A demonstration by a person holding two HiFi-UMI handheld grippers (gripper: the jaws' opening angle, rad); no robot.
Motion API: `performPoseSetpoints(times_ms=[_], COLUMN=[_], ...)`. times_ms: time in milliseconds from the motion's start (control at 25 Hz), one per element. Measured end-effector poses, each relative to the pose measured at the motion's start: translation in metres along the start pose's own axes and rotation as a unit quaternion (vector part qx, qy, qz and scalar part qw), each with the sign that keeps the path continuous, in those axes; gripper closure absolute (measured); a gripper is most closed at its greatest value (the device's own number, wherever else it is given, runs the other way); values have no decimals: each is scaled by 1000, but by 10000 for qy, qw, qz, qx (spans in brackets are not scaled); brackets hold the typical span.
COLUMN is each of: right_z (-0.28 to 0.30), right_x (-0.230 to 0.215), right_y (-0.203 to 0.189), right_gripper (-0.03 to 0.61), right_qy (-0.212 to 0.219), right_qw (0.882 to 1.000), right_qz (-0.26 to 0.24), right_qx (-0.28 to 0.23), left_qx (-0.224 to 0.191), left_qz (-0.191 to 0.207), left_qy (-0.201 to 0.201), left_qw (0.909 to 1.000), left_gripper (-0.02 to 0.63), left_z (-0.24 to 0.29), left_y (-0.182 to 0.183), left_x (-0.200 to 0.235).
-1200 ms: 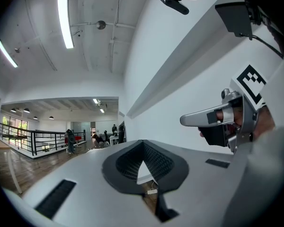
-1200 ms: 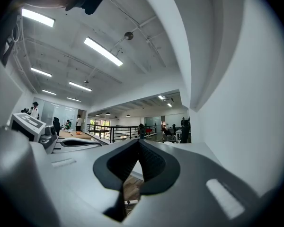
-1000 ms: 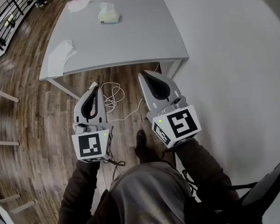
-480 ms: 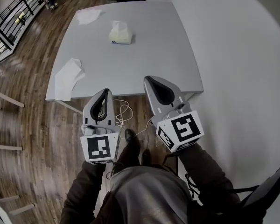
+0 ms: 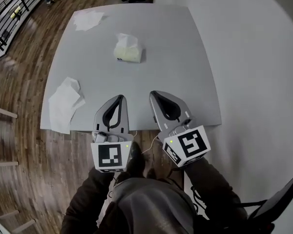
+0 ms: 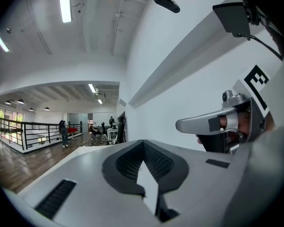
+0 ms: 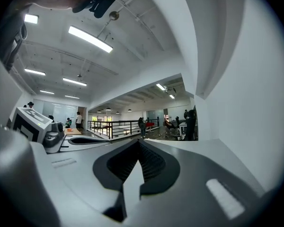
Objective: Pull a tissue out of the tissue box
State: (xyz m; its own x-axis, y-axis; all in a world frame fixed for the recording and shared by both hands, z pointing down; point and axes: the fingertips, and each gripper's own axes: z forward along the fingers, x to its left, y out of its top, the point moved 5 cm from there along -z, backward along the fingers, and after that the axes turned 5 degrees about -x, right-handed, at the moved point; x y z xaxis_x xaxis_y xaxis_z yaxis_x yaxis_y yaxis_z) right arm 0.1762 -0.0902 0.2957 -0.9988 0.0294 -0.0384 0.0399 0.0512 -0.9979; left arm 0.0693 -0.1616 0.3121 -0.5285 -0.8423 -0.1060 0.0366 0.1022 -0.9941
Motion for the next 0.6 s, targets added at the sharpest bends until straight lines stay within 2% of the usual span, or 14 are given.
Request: performPoseSetpoints(times_ms=[200, 440, 600], right_z=[54, 94, 124], right_x=[-25, -52, -74], right_y=[0, 37, 37], right_gripper=[577, 577, 575], right_qy=[-140, -185, -112], right_qw=[9999, 9993, 9993], right_qz=[-33, -290, -319], right_qx=[35, -142, -133], left_qx=[-11, -213, -205], left_qz=[-131, -190, -162], left_qy=[-133, -179, -168], left_qw=[9998, 9994, 9995], left_gripper=[615, 615, 615], left_z=[52, 93, 123], left_y=[-12, 8, 11], left_x=[32, 54, 65])
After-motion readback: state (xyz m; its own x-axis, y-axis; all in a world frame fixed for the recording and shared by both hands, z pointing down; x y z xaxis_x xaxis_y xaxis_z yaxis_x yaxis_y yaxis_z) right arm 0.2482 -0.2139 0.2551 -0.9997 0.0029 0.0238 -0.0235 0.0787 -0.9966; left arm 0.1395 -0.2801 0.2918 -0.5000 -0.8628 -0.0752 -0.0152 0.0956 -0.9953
